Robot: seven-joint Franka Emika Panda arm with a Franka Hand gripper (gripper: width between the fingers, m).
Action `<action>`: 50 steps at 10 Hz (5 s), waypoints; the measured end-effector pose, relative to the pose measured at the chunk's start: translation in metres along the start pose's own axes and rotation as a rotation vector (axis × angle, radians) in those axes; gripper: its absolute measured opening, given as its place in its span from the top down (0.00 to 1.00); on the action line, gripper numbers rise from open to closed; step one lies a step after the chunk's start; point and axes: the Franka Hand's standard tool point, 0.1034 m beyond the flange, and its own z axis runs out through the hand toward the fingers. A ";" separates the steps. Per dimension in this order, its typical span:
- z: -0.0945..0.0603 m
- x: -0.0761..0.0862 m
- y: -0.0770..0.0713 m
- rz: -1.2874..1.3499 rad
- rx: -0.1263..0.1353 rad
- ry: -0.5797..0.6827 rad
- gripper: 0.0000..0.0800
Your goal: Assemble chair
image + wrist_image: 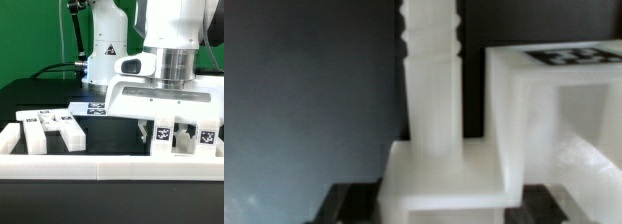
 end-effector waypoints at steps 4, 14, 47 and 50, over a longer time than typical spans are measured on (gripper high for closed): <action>-0.042 0.001 0.011 0.030 0.029 -0.027 0.60; -0.056 0.028 0.040 -0.013 0.032 -0.230 0.23; -0.017 -0.024 0.158 -0.540 0.031 -0.109 0.19; -0.006 -0.024 0.156 -0.545 0.031 -0.127 0.19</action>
Offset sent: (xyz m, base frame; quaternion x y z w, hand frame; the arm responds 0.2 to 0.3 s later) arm -0.0136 -0.0031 0.0375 0.0243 -0.0300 0.0013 0.9993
